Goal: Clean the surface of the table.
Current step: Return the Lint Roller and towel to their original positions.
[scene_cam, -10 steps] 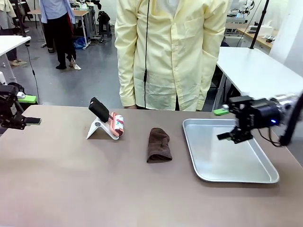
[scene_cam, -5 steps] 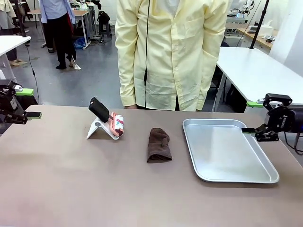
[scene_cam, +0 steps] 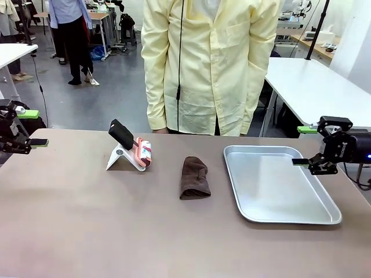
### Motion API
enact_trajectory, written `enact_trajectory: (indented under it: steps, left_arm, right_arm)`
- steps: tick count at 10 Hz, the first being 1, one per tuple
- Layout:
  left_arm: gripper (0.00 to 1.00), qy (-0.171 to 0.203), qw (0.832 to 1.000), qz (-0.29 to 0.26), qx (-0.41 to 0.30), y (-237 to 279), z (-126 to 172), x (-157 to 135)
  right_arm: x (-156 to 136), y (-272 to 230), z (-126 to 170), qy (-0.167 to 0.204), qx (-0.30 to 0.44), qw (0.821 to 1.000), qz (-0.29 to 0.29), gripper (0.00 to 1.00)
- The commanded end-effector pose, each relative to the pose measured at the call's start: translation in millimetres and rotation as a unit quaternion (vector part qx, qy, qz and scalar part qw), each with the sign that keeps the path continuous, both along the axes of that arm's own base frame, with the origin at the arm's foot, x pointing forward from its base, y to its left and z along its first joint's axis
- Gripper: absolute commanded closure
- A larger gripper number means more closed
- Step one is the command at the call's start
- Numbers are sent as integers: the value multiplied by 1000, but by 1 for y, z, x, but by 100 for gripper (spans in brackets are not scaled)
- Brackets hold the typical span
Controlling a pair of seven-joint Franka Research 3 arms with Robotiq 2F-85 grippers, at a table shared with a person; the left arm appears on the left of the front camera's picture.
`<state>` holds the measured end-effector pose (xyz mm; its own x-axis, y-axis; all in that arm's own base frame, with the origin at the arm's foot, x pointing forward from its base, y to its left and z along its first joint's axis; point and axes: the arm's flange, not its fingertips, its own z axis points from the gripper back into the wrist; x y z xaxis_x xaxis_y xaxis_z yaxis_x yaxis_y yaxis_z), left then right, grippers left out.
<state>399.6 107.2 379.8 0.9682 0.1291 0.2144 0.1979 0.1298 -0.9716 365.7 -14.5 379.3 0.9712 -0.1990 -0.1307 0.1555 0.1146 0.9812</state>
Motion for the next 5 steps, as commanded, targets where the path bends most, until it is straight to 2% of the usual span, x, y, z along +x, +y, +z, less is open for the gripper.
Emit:
enact_trajectory:
  steps: [1,5]
  left_arm:
    - [0,-3,1000,1,-2,-3,1,-4]
    - [0,-3,1000,1,-2,-3,1,-4]
  right_arm:
    - [-2,-2,2,-2,-1,1000,4,0]
    - [-2,-2,2,-2,-1,1000,4,0]
